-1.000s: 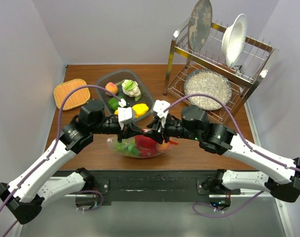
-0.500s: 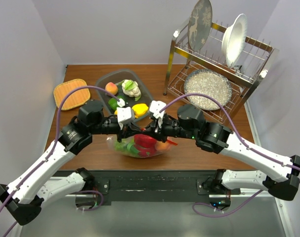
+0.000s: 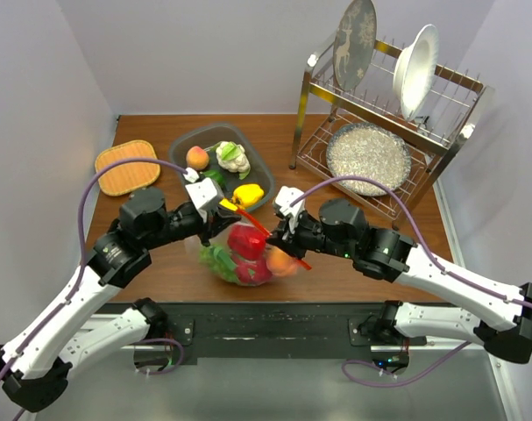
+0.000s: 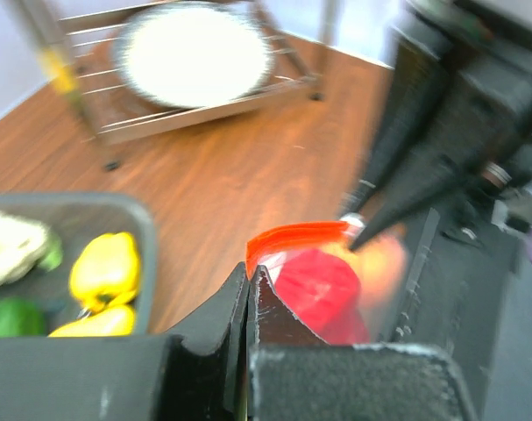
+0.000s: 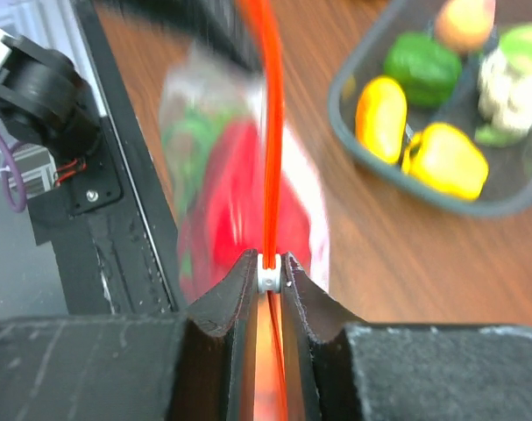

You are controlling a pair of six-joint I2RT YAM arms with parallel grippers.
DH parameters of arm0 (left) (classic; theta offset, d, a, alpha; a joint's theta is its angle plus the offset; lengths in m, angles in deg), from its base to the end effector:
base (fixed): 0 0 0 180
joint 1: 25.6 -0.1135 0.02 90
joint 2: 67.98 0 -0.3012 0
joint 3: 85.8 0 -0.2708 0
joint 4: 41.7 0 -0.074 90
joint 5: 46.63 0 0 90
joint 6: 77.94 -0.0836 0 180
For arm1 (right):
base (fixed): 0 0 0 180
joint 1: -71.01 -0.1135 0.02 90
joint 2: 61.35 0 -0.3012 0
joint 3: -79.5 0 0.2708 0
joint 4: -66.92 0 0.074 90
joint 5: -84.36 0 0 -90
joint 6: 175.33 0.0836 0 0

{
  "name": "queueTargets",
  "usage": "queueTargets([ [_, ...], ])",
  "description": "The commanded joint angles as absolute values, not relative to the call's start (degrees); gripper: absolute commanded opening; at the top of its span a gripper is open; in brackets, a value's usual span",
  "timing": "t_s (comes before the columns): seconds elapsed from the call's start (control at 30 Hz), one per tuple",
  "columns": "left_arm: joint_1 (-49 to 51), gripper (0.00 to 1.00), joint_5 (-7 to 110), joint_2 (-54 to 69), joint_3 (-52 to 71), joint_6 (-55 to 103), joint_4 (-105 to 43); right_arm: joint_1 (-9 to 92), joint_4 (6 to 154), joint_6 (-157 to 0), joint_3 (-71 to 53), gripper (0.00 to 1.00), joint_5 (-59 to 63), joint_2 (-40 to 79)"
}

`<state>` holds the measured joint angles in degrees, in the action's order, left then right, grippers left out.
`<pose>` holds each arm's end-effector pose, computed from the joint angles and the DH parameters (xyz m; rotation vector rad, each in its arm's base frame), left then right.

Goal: Open the zip-top bag and remove the fake food

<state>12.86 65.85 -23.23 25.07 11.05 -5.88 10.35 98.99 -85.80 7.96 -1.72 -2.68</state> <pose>0.1375 -0.1500 0.4073 0.8856 1.5999 -0.8137 0.1303 0.2434 0.3793 -1.0491 1.6816 0.7648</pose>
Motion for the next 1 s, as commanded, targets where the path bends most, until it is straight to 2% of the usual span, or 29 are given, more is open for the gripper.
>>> queueTargets([
  [0.0, 12.5, 0.0, 41.8, -27.0, 24.3, 16.6, -16.4, 10.6, 103.9, -80.2, 12.7, 0.05, -7.4, -5.2],
  [0.2, 12.4, 0.0, 31.0, -28.7, 26.3, 20.1, -17.8, 10.6, 104.7, -73.4, 18.0, 0.03, -10.8, -6.5],
  [0.37, 12.4, 0.0, 29.1, -30.3, 30.3, 23.9, -20.7, 10.6, 106.6, -70.2, 18.5, 0.02, -10.9, -6.5],
  [0.7, 12.5, 0.0, 12.2, -30.9, 31.6, 31.7, -16.5, 10.5, 112.9, -67.0, 17.6, 0.02, -12.4, -7.6],
  [0.87, 12.4, 0.0, 12.3, -32.9, 34.2, 35.4, -17.6, 10.5, 114.4, -66.9, 15.8, 0.02, -9.9, -6.8],
  [0.97, 12.4, 0.0, 16.4, -35.9, 38.1, 34.7, -21.7, 10.5, 112.0, -67.4, 15.9, 0.11, -7.1, -6.1],
])
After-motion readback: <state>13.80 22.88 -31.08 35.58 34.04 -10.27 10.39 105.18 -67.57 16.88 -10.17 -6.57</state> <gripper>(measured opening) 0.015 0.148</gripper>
